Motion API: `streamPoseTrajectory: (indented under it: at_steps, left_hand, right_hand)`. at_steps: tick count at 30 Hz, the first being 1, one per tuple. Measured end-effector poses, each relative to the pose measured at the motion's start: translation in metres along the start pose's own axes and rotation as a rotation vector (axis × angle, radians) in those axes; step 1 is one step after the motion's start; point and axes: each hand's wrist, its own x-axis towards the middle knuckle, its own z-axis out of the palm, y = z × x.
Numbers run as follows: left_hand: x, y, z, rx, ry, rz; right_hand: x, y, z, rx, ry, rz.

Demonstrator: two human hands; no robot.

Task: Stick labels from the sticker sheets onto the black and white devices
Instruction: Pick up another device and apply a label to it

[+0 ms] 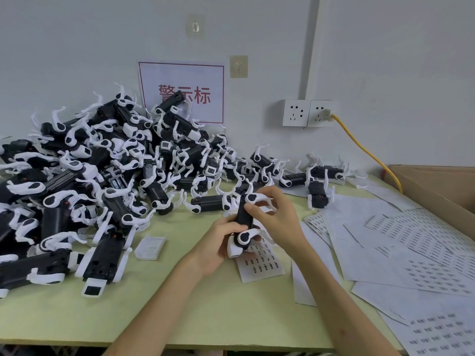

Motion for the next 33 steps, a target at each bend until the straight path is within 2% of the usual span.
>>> streamPoseTrajectory:
  at_steps: [10, 18, 21, 27, 30, 33]
  left_hand:
    - [-0.002, 0.003, -0.002, -0.105, 0.005, -0.052]
    - [-0.002, 0.007, -0.006, -0.31, 0.079, 0.034]
    - [-0.002, 0.006, -0.006, -0.257, 0.097, 0.064]
    - [0.003, 0.003, -0.007, -0.054, 0.283, 0.101]
    - [0.002, 0.002, -0.007, 0.007, 0.319, 0.096]
    - [0.002, 0.003, -0.006, 0.04, 0.298, 0.093]
  right_hand:
    - [0.001, -0.007, -0.002, 0.102, -0.016, -0.018]
    - [0.004, -0.002, -0.009, 0.097, 0.082, 0.074]
    - [0.003, -0.001, -0.011, 0.003, 0.098, 0.071]
    - [0.0, -0.003, -0.004, 0.043, -0.068, 0.035]
    - [-0.001, 0.001, 0.001, -0.035, -0.012, 0.033]
    - [0.002, 0.001, -0.003, 0.099, 0.056, 0.12]
